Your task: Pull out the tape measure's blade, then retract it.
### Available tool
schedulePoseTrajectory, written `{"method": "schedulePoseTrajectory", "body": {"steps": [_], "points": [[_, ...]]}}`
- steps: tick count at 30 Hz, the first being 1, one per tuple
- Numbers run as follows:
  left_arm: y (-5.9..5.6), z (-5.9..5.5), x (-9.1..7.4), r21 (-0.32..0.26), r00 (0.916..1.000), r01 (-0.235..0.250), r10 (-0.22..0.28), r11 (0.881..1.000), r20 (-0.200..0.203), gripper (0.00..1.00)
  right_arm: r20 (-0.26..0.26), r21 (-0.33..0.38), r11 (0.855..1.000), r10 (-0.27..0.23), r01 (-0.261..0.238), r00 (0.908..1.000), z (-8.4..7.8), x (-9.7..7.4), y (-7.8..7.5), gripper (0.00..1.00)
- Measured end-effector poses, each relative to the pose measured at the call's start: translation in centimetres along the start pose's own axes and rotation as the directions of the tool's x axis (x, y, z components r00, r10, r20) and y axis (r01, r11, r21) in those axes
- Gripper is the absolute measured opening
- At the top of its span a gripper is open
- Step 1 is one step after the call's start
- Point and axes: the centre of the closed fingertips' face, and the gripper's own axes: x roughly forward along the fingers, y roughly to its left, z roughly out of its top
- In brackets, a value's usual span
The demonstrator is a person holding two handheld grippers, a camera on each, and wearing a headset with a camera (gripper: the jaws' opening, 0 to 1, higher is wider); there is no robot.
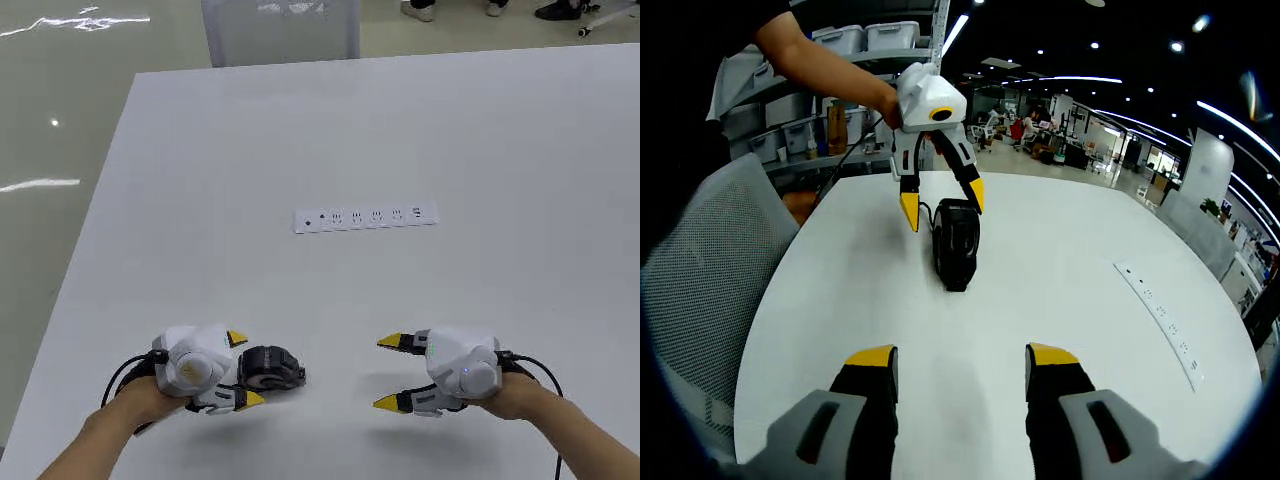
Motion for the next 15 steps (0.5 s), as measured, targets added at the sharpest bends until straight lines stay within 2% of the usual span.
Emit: {"method": "schedulePoseTrajectory", "body": {"steps": [5,9,15], "points": [[0.0,-0.4,0.5,0.034,0.9990,0.031,-0.029,0.999,-0.034,0.48,-0.006,-0.010,1.000,0.016,-0.016,0.9999,-0.2,1.4,-0.4,0.50],[0.2,-0.4,0.8,0.037,0.9983,0.042,-0.040,0.998,-0.041,0.45,-0.007,-0.002,1.000,0.025,-0.025,0.9997,-0.1,2.3,-0.9,0.50],[0.3,-0.8,1.2,0.077,0.9950,0.062,-0.056,0.995,-0.083,0.42,0.008,0.004,0.999,0.040,-0.040,0.9992,0.6,3.6,-1.4,0.48]]}}
